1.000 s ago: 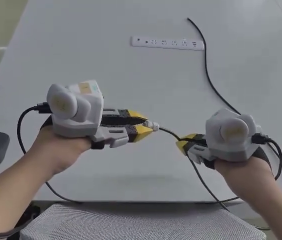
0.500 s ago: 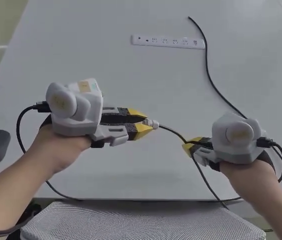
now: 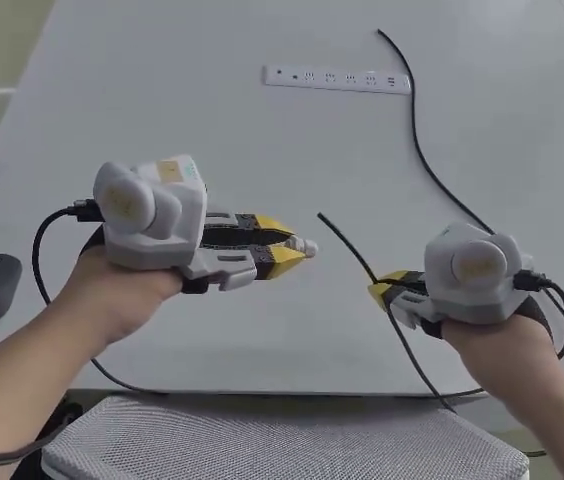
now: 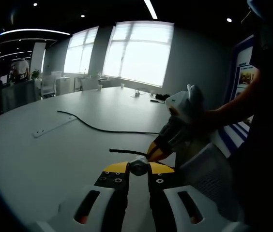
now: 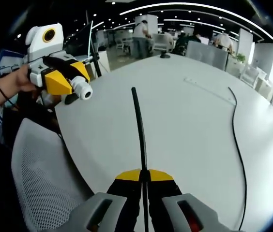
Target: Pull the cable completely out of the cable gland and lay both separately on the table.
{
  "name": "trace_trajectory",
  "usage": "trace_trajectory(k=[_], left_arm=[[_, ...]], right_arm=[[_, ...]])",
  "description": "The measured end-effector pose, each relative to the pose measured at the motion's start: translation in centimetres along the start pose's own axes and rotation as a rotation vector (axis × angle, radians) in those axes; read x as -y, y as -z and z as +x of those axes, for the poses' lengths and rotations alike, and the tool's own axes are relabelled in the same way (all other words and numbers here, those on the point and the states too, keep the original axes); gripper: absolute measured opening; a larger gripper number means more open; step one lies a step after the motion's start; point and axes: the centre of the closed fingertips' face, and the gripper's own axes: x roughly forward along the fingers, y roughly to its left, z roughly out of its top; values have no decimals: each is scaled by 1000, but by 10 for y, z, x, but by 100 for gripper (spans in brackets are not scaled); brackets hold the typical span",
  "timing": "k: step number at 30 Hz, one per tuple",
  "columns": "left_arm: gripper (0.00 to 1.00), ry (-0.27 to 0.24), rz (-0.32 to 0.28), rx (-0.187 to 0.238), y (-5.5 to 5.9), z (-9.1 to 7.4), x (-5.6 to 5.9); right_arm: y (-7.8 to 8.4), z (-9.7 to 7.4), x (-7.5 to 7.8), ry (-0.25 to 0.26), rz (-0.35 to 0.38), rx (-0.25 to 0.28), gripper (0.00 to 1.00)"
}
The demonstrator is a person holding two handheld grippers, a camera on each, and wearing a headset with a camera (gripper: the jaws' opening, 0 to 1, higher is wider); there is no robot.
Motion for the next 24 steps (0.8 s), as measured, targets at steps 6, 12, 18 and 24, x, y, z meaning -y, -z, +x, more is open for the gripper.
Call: trace_trajectory(k=[6, 12, 18, 24], left_arm=[[15, 1, 1, -2, 3, 0, 1], [15, -1, 21, 3, 5, 1, 1], [15, 5, 20, 10, 9, 2, 3], [15, 2, 22, 10, 17, 0, 0]], right_arm=[[-3, -3, 1, 2, -7, 0, 0], [-10, -6, 3, 3, -20, -2, 0], [-24, -5, 5, -5, -58, -3, 0], [-36, 2, 8, -16, -90, -7, 0]])
